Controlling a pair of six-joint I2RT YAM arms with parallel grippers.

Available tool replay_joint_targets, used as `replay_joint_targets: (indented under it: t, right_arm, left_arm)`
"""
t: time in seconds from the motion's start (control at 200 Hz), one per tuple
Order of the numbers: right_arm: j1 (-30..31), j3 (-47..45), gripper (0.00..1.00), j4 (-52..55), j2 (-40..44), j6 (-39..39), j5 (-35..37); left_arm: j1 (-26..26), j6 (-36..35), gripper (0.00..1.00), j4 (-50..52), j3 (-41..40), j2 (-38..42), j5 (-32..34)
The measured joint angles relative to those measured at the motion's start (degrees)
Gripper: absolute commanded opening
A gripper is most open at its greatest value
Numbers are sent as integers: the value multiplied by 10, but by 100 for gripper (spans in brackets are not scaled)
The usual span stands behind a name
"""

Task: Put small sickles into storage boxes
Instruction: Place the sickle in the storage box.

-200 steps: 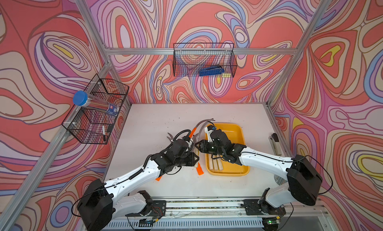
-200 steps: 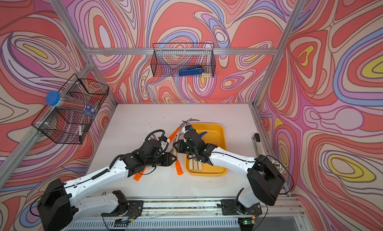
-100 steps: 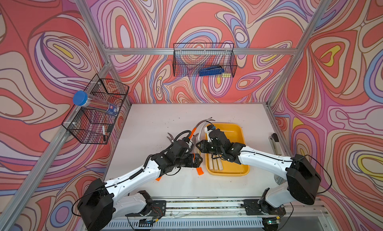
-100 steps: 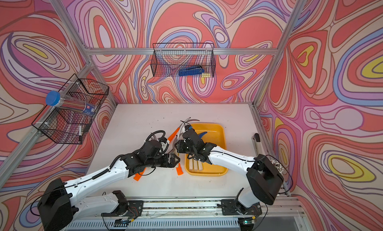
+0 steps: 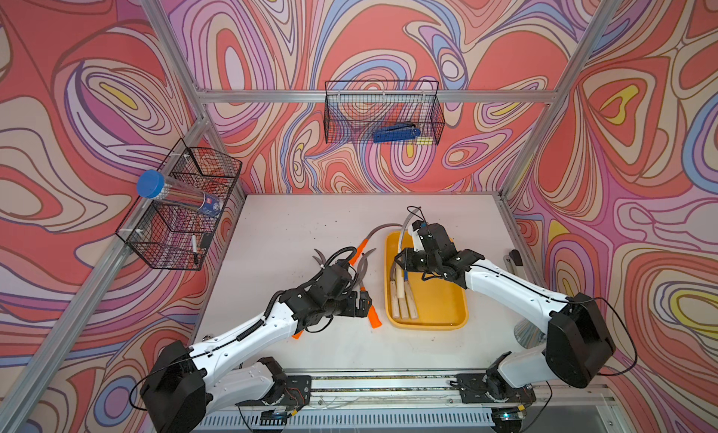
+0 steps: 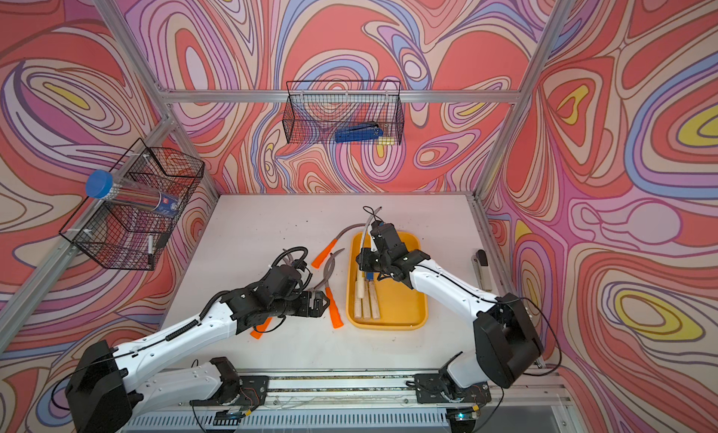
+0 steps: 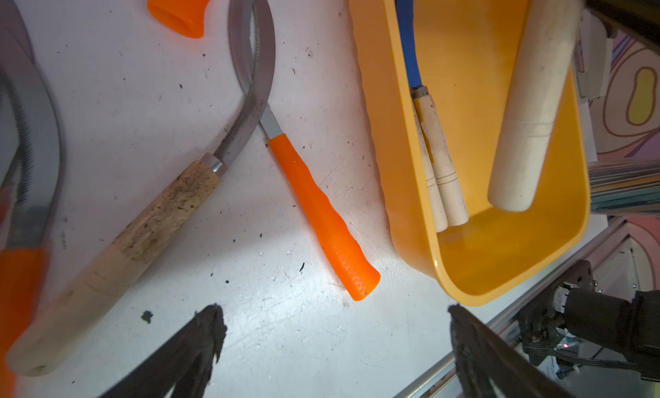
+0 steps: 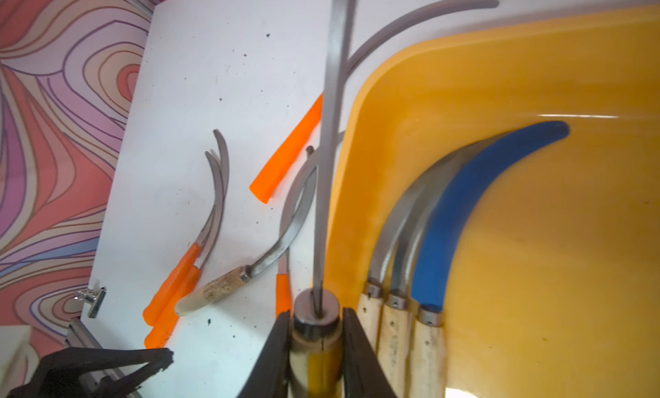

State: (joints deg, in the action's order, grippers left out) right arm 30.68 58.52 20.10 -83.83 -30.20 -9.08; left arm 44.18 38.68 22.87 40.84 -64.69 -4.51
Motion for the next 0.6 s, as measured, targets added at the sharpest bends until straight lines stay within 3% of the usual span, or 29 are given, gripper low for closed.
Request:
replay_joint_targets:
  t: [0.265,0.596]
  right_arm:
    - [-74,-4,0,43,-3,69,-21]
    - [-97,-25,0,54,-65,107,-30]
  left_arm:
    - [0,12,100,28,19,-25,41]
    - [0,9,100,0,23,-68,-8]
